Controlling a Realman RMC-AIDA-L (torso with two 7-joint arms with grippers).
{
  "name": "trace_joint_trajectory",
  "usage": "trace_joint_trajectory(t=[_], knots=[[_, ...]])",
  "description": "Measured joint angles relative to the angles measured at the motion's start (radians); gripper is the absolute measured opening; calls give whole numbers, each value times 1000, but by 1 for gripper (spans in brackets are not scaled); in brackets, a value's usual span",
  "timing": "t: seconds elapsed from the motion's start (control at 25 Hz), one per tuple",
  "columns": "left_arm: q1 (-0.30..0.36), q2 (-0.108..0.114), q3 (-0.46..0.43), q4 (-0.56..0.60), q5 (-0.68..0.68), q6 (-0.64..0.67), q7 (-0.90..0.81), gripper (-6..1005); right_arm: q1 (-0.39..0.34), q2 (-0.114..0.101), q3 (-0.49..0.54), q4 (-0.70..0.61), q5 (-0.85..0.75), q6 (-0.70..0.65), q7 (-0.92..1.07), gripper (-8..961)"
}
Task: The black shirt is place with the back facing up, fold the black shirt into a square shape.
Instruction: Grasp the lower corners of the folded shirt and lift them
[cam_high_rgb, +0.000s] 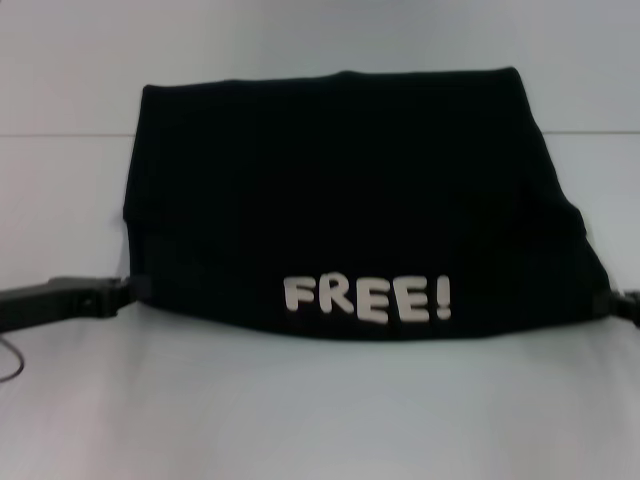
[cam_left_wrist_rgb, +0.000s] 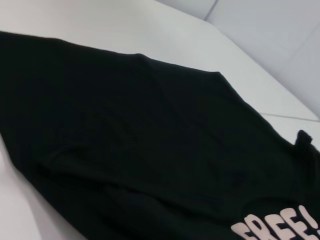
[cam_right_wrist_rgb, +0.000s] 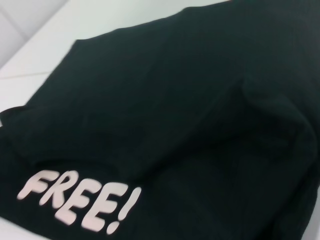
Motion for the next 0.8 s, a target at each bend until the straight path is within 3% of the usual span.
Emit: trace_joint_trajectory(t=[0.44,0.8], knots=[[89,8,-156,29,24,357,22,-2,-168,-2,163,-12,-6,-311,-262,59],[145,-5,-178,21,111,543,77,-2,-279,-15,223,9,-8,-412,-378,73]])
